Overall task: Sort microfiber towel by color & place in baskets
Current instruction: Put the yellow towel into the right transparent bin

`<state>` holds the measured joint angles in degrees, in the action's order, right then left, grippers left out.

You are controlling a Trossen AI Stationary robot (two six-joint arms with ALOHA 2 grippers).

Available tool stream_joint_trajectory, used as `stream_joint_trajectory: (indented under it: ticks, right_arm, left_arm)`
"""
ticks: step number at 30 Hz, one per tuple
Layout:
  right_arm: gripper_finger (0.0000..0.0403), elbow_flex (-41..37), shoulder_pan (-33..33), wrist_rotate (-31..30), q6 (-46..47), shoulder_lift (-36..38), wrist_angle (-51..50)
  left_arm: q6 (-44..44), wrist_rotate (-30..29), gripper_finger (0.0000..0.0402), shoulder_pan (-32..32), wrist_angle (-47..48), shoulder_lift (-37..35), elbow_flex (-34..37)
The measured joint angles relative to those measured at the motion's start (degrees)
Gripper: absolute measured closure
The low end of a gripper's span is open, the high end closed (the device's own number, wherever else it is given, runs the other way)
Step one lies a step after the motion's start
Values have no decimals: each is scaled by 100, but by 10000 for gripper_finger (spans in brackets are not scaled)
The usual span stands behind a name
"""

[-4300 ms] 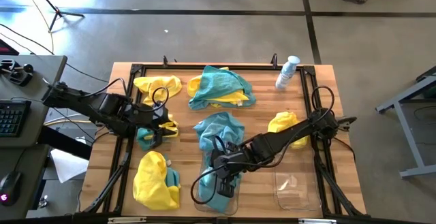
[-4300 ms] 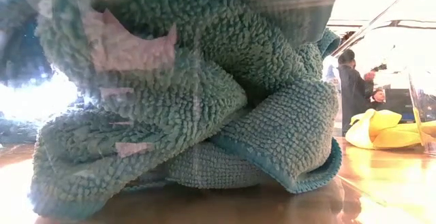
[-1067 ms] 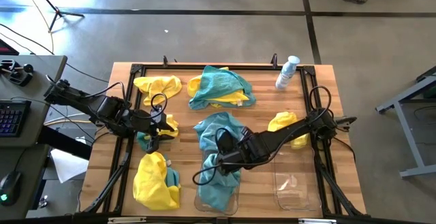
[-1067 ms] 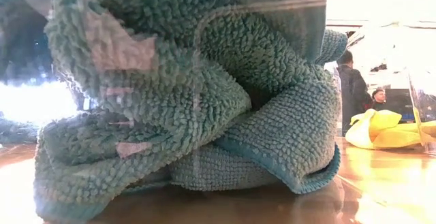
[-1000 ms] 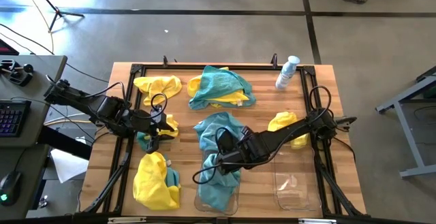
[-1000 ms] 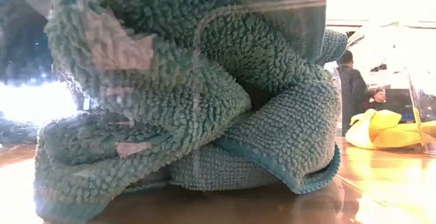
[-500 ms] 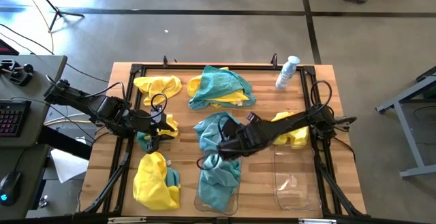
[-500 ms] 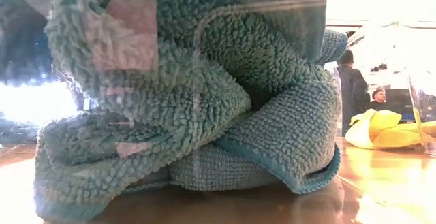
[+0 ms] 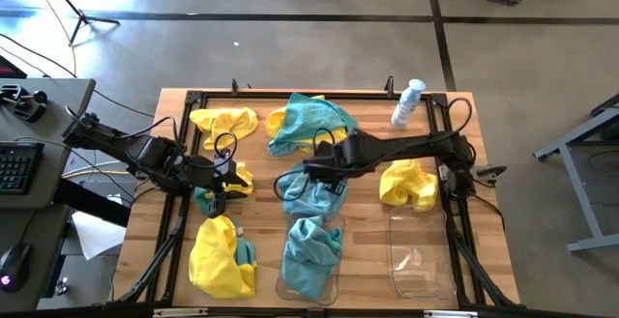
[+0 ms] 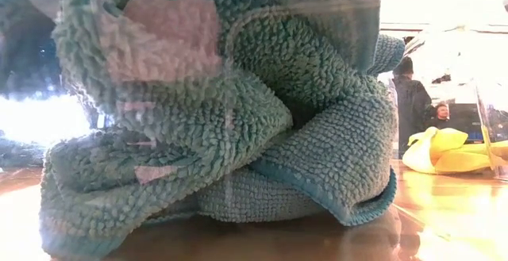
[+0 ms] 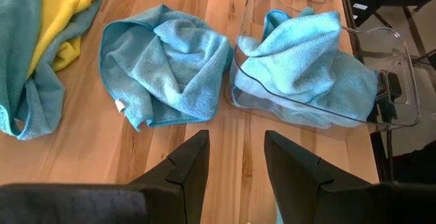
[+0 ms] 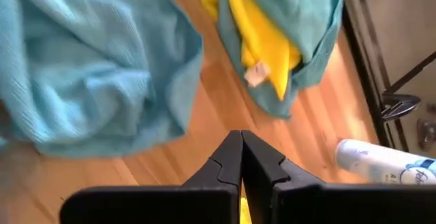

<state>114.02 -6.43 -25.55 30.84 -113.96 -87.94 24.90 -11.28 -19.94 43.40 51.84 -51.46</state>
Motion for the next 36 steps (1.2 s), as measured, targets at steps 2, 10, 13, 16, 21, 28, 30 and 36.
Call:
stream_joint_trajectory:
  ticks: [2, 10, 13, 16, 21, 28, 30, 36]
  right_arm:
    - [403, -687, 158, 210, -60, 305, 310]
    - [403, -4044, 586, 892, 141, 2553, 2264]
    - [403, -4955, 789, 922, 314, 3496, 2427]
    - [403, -5595, 981, 927, 283, 4362, 2405]
    - [401, -6203, 1413, 1130, 112, 5303, 2351]
    - [348, -6431, 1746, 1472, -160, 5455, 2291]
    - [323, -6479, 1765, 1491, -175, 5390, 2298]
    - [252, -7054, 1771, 1892, -95, 5277, 2495]
  left_arm:
    - [-1, 2, 271, 0, 4, 2, 0]
    - [0, 2, 271, -1, -9, 2, 0]
    - [-1, 2, 271, 0, -13, 2, 0]
    - [-1, 2, 271, 0, -15, 2, 0]
    - [-1, 2, 271, 0, -15, 2, 0]
    - [0, 2, 271, 0, -17, 2, 0]
    - [-2, 2, 271, 0, -16, 2, 0]
    - [-1, 2, 271, 0, -18, 2, 0]
